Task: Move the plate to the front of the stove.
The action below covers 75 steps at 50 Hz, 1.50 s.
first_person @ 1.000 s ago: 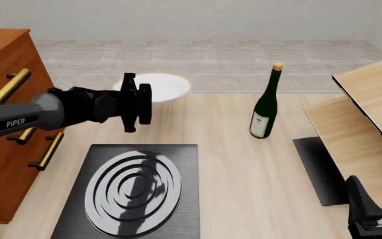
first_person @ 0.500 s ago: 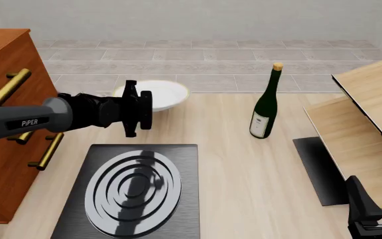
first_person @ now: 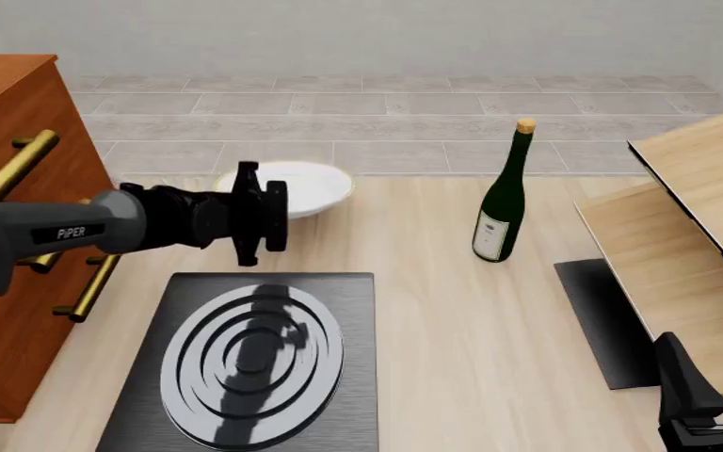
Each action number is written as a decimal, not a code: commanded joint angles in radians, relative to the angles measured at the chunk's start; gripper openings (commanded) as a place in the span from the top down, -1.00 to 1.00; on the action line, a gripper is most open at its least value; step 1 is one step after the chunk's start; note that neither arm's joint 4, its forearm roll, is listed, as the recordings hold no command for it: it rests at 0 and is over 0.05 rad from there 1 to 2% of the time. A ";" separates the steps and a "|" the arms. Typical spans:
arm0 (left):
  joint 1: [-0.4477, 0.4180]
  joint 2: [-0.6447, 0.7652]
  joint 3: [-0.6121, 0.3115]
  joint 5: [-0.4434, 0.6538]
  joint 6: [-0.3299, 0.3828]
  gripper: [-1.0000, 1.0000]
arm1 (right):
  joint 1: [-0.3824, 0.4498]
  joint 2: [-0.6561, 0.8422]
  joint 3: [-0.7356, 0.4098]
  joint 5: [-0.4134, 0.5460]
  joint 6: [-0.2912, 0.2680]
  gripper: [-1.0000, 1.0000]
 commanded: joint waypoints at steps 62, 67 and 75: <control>0.028 0.165 -0.111 -0.023 0.018 1.00 | -0.001 0.027 0.001 -0.014 -0.001 -1.00; 0.027 0.164 -0.110 -0.018 0.015 1.00 | -0.002 0.023 0.000 -0.012 -0.001 -1.00; 0.011 0.164 -0.087 -0.009 0.001 1.00 | -0.002 0.025 0.000 -0.013 -0.002 -1.00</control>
